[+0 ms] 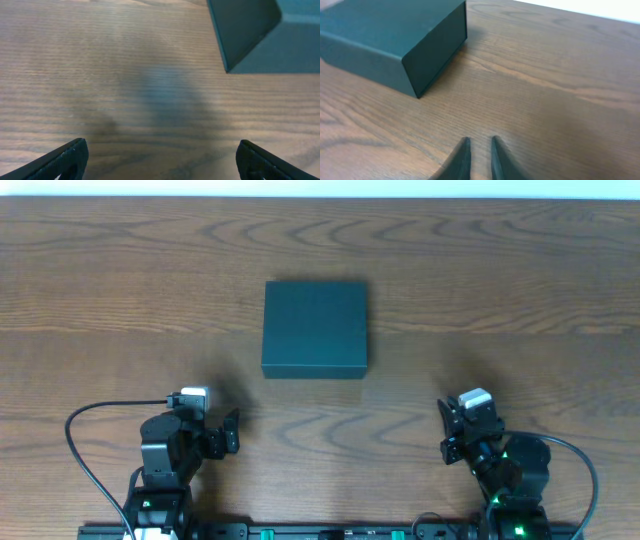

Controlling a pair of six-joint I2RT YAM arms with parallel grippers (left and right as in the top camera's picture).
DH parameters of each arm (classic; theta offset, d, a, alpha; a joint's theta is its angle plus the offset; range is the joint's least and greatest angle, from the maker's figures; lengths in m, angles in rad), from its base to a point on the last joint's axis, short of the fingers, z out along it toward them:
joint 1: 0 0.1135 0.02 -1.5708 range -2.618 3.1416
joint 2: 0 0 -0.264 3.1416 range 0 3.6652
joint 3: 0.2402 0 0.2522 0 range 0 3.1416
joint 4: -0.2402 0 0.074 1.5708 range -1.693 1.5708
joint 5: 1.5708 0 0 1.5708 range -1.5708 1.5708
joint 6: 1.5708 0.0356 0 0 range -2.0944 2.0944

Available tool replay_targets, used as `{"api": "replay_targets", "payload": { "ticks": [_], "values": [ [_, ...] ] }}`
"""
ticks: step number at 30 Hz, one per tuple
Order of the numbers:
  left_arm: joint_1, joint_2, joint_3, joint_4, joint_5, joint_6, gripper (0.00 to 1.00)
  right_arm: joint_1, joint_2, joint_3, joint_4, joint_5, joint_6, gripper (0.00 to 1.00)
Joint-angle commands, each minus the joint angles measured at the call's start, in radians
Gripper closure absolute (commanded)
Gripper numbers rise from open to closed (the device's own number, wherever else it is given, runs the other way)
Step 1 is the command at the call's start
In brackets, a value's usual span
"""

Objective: Pack container

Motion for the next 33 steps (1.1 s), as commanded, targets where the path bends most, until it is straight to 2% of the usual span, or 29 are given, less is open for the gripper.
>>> {"api": "replay_targets", "payload": {
  "ticks": [1, 4, 22, 24, 27, 33],
  "values": [
    [0.002, -0.002, 0.003, 0.010, 0.027, 0.054, 0.05, 0.003, -0.003, -0.008, 0.000, -0.022, -0.028, 0.01],
    [0.001, -0.002, 0.003, -0.004, -0.026, 0.054, 0.04, 0.003, -0.003, -0.008, -0.014, -0.022, -0.028, 0.01],
    [0.000, -0.002, 0.003, -0.008, -0.026, 0.039, 0.04, 0.003, -0.002, -0.008, -0.032, -0.022, -0.028, 0.01],
    [0.002, -0.002, 0.003, -0.037, -0.116, 0.042, 0.04, 0.003, -0.002, -0.008, -0.032, -0.022, -0.028, 0.01],
    [0.002, -0.005, 0.003, -0.003, -0.127, -0.006, 0.04, 0.003, -0.002, -0.008, -0.032, -0.022, -0.028, 0.01],
    [0.012, -0.243, 0.003, 0.073, -0.163, -0.032, 0.04, 0.005, -0.002, -0.008, -0.032, -0.022, -0.028, 0.01]
  ]
}}
